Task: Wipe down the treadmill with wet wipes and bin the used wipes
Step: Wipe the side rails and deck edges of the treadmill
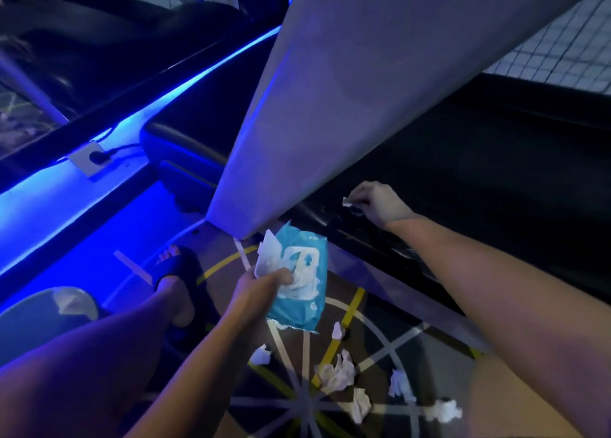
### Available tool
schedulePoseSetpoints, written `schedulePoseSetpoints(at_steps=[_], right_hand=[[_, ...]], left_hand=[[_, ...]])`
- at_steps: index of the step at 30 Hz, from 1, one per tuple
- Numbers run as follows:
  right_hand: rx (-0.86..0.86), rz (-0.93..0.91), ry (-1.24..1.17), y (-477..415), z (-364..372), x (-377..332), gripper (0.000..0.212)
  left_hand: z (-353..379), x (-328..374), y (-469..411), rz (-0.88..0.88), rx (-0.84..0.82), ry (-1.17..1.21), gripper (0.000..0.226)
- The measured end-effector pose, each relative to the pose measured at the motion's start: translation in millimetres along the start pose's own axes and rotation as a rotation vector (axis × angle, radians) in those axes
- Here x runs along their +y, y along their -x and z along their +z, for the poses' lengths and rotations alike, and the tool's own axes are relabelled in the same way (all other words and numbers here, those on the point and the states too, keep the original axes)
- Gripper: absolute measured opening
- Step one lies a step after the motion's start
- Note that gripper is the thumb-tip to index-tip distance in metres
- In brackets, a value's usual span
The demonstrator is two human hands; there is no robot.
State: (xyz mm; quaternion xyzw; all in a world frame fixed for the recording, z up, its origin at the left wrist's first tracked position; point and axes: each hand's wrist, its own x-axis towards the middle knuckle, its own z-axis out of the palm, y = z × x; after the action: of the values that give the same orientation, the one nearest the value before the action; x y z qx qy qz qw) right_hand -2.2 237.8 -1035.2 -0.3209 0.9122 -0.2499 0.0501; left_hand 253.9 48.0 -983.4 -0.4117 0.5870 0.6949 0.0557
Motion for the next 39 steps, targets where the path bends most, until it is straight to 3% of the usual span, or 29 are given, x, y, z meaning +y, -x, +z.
schedulePoseSetpoints(at_steps=[5,9,11,15,25,29,33,36,39], right_hand=[[-0.01,-0.046,-0.014,18,3,0,0.016],[-0.108,0.066,-0.148,28,-15,-8,0.028],[0.0,0.206,-0.279,23,-27,-6,0.031],[0.264,0.423,-0.456,10,-41,5,0.005],[0.117,0.069,-0.01,6,-2,5,0.017],[0.106,0.026,-0.045,19,-1,7,0.014],[-0.101,-0.06,-0.007,33,-17,-2,0.013],[-0.138,-0.005,-0.04,42,-23,-10,0.02],[0.059,0.25,-0.248,39,-31,-20,0.03]], left_hand=[[0,-4,-2,-0.051,0.064,0.038,0.014],[-5,-6,-2,-0.062,0.088,0.052,0.014],[-8,-7,-4,-0.06,0.092,0.055,0.018],[-10,-10,-5,-0.04,0.093,0.051,0.024],[-6,-16,-6,-0.059,0.073,0.001,0.034],[-10,-18,-8,-0.07,0.08,-0.004,0.035],[-13,-20,-5,-0.068,0.091,-0.004,0.037],[-12,-21,1,-0.07,0.086,0.003,0.031],[-11,-23,4,-0.074,0.087,0.011,0.028]])
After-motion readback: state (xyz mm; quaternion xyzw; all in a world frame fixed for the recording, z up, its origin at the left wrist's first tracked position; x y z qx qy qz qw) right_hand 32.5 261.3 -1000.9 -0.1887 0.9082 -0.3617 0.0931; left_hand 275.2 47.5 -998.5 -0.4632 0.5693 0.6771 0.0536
